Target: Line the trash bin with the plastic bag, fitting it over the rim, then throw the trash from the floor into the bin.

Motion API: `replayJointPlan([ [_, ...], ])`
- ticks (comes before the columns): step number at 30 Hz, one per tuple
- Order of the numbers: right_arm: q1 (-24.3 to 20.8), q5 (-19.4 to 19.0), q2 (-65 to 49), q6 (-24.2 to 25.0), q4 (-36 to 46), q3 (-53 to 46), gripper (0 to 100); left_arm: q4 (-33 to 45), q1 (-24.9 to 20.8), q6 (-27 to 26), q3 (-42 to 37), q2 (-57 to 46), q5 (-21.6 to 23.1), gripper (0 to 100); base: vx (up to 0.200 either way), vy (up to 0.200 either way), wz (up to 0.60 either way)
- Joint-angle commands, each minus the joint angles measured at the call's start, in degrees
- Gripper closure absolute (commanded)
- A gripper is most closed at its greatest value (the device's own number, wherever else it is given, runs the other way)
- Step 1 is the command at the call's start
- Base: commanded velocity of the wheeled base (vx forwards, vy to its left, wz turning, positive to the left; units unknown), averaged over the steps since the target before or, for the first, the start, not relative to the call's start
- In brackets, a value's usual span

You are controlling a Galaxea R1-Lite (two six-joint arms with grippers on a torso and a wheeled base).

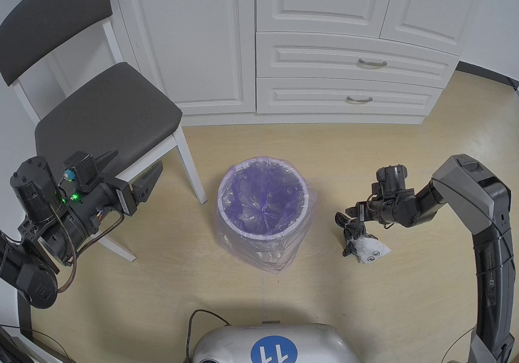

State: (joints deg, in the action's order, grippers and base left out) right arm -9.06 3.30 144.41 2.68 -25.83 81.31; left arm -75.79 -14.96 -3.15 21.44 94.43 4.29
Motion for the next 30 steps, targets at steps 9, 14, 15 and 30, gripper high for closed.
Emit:
replayJointPlan([
  [9, 1.4, -5.7, 13.6, 5.0, 21.6, 23.0, 0, -0.4, -0.2, -0.2, 0.1, 2.9, -0.8, 0, 0.000, 0.000, 0.00],
  [14, 1.6, -5.6, 17.1, 5.0, 26.8, 30.0, 0, -0.4, -0.2, -0.2, 0.1, 3.5, -0.8, 0, 0.000, 0.000, 0.00],
  [15, 1.5, -5.6, 17.8, 4.8, 28.0, 31.4, 0, -0.4, -0.3, -0.2, 0.1, 3.6, -0.8, 0, 0.000, 0.000, 0.00],
  [30, 1.7, -5.6, 21.2, 2.9, 30.8, 33.3, 0, -0.5, -0.2, -0.3, 0.4, 5.4, -0.9, 0, 0.000, 0.000, 0.00],
])
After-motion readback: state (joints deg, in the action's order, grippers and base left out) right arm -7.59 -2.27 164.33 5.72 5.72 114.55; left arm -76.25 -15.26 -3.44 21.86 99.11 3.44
